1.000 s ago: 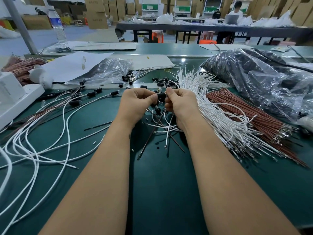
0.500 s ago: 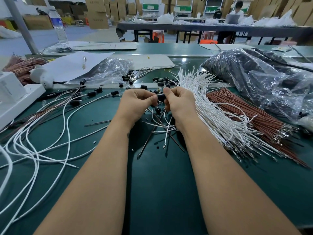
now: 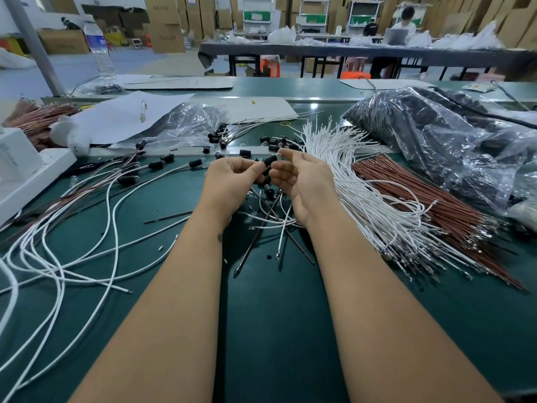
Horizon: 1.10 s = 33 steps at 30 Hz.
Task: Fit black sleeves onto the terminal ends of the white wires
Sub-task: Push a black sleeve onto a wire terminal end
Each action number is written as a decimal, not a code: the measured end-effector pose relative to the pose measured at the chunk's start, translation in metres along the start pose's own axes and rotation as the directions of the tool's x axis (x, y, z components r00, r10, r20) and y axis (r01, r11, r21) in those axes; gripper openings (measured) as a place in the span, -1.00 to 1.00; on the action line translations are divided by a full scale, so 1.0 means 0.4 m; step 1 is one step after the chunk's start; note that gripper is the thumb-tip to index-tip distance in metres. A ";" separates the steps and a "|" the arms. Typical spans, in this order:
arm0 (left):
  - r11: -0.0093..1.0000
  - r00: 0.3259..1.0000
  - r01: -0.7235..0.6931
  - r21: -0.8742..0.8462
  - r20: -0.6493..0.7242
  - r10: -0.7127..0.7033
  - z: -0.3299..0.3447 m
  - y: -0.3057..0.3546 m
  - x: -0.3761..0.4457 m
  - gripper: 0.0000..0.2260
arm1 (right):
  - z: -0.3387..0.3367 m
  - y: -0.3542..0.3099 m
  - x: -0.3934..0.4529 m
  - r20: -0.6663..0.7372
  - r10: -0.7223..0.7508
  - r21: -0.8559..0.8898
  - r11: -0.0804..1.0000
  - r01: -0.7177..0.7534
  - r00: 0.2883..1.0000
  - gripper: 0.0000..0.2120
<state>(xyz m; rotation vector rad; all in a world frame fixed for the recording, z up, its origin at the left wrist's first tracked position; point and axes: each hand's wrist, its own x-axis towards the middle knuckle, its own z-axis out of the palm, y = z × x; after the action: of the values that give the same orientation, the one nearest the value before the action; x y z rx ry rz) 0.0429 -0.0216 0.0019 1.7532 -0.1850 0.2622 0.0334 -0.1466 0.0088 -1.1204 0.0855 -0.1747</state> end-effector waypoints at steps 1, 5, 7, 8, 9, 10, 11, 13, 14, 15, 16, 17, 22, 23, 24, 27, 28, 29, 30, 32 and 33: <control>1.000 1.000 0.004 0.003 0.000 -0.004 0.000 0.000 0.000 -0.85 | -0.002 -0.003 0.000 0.010 0.010 0.016 1.000 -0.010 1.000 -0.72; 1.000 1.000 0.013 0.014 0.008 -0.013 -0.003 0.001 0.000 -0.84 | -0.006 -0.006 -0.002 0.044 -0.033 -0.079 0.996 0.037 0.998 -0.79; 1.000 1.000 0.012 0.016 0.014 -0.012 -0.003 0.000 0.001 -0.84 | -0.007 -0.005 -0.003 0.052 -0.074 -0.157 0.984 0.082 0.996 -0.85; 1.000 1.000 0.010 0.016 0.018 -0.010 -0.002 0.000 0.001 -0.84 | -0.009 -0.003 -0.001 0.046 -0.089 -0.186 0.978 0.096 0.995 -0.87; 1.000 1.000 0.008 0.017 0.021 -0.009 -0.001 0.000 0.001 -0.85 | -0.010 -0.002 0.001 0.037 -0.099 -0.208 0.972 0.105 0.994 -0.88; 1.000 1.000 0.006 0.019 0.022 -0.006 0.000 0.000 0.001 -0.86 | -0.012 0.000 0.003 0.028 -0.106 -0.227 0.968 0.109 0.994 -0.89; 1.000 1.000 0.003 0.018 0.022 -0.003 0.001 0.001 0.001 -0.86 | -0.012 0.002 0.005 0.018 -0.110 -0.241 0.964 0.111 0.994 -0.89; 1.000 1.000 -0.007 0.006 0.014 0.007 0.002 0.002 0.002 -0.87 | -0.011 0.006 0.010 0.006 -0.120 -0.262 0.958 0.118 0.993 -0.90; 1.000 1.000 -0.014 -0.005 0.011 0.014 0.003 0.002 0.002 -0.87 | -0.010 0.008 0.012 0.007 -0.127 -0.274 0.954 0.124 0.992 -0.91; 1.000 1.000 -0.020 -0.022 0.010 0.021 0.005 0.003 0.002 -0.88 | -0.008 0.009 0.013 0.013 -0.134 -0.283 0.950 0.133 0.991 -0.92; 0.999 1.000 -0.026 -0.041 0.010 0.026 0.006 0.003 0.001 -0.89 | -0.006 0.011 0.012 0.019 -0.144 -0.286 0.947 0.144 0.989 -0.92; 0.998 1.000 -0.028 -0.060 0.012 0.029 0.009 0.004 0.000 -0.91 | -0.005 0.013 0.012 0.023 -0.156 -0.278 0.948 0.156 0.988 -0.90; 0.996 1.000 -0.024 -0.090 0.002 0.024 0.013 0.000 -0.001 -0.92 | -0.008 0.021 0.011 0.034 -0.203 -0.254 0.945 0.205 0.979 -0.86; 0.996 1.000 -0.023 -0.085 0.005 0.024 0.013 -0.001 -0.001 -0.92 | -0.010 0.022 0.012 0.035 -0.203 -0.255 0.945 0.205 0.979 -0.85; 0.997 1.000 -0.024 -0.078 0.011 0.025 0.013 -0.001 -0.001 -0.92 | -0.012 0.022 0.013 0.036 -0.202 -0.255 0.945 0.205 0.979 -0.84; 0.996 0.999 -0.027 -0.081 0.023 0.029 0.023 0.003 -0.006 -0.91 | -0.014 0.021 0.013 0.017 -0.233 -0.276 0.934 0.229 0.972 -0.83; 0.996 0.999 -0.032 -0.083 0.013 0.033 0.029 0.008 -0.009 -0.91 | -0.013 0.020 0.013 0.003 -0.251 -0.278 0.930 0.242 0.968 -0.82; 0.995 0.999 -0.042 -0.090 -0.001 0.042 0.035 0.015 -0.012 -0.90 | -0.012 0.018 0.012 -0.014 -0.266 -0.267 0.930 0.253 0.964 -0.83; 0.993 0.998 -0.055 -0.101 -0.012 0.054 0.041 0.023 -0.014 -0.90 | -0.011 0.015 0.012 -0.034 -0.279 -0.245 0.933 0.263 0.960 -0.85; 0.993 0.997 -0.075 -0.092 -0.003 0.075 0.052 0.045 -0.018 -0.89 | -0.014 0.009 0.014 -0.094 -0.313 -0.214 0.933 0.288 0.945 -0.89; 0.996 0.997 -0.070 -0.053 0.014 0.071 0.053 0.056 -0.019 -0.87 | -0.017 0.006 0.013 -0.133 -0.337 -0.211 0.929 0.305 0.932 -0.90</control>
<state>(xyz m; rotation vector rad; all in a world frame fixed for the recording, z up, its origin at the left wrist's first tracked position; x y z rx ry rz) 0.0312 -0.0470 0.0172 1.6987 -0.2632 0.2926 0.0378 -0.1528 0.0039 -1.3021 0.0675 -0.5664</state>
